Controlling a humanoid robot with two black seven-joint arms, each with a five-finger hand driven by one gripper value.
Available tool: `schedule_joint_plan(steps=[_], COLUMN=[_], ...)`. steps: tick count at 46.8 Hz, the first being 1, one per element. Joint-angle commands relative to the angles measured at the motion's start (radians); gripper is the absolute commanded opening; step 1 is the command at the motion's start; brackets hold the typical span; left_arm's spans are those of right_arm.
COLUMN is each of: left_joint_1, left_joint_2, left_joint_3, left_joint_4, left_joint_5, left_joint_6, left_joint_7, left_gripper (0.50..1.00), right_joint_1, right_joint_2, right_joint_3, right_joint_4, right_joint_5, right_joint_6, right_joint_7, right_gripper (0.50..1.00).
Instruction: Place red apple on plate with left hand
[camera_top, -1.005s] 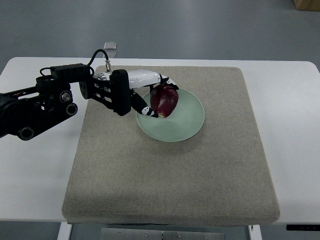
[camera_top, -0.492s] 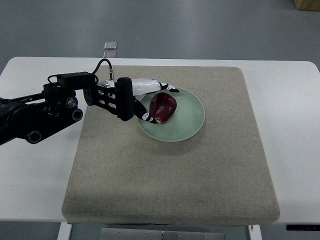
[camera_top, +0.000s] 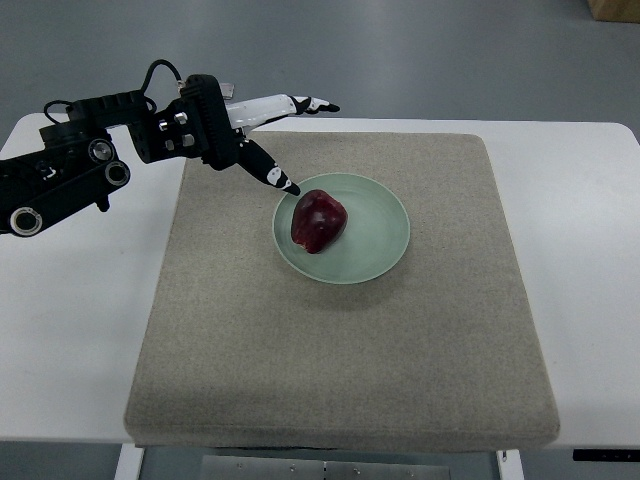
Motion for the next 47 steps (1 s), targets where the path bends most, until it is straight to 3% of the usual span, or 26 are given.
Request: schedule_joint_plan(steps=[1, 11, 35, 47], left_joint_1=[-0.016, -0.019, 0.019, 0.073], left_joint_2=[0.046, 0.143, 0.175, 0.175], left_joint_3=[-0.006, -0.039, -0.102, -0.102], left_joint_4=[-0.002, 0.017, 0.297, 0.339], left_joint_5=[-0.105, -0.474, -1.376, -1.550], left_joint_6=[-0.010, -0.084, -0.418, -0.420], left_joint_7=[0.003, 0.044, 0.294, 0.336], left_gripper=[0.999, 1.000, 1.000, 1.000], right_joint_1=[0.000, 0.000, 0.000, 0.000], right_joint_2=[0.000, 0.000, 0.000, 0.000], right_joint_3=[0.000, 0.000, 0.000, 0.000], right_joint_4=[0.000, 0.000, 0.000, 0.000], right_joint_5=[0.001, 0.000, 0.000, 0.000], right_joint_6=[0.000, 0.000, 0.000, 0.000], right_joint_7=[0.000, 0.000, 0.000, 0.000], right_gripper=[0.928, 0.930, 0.928, 0.928])
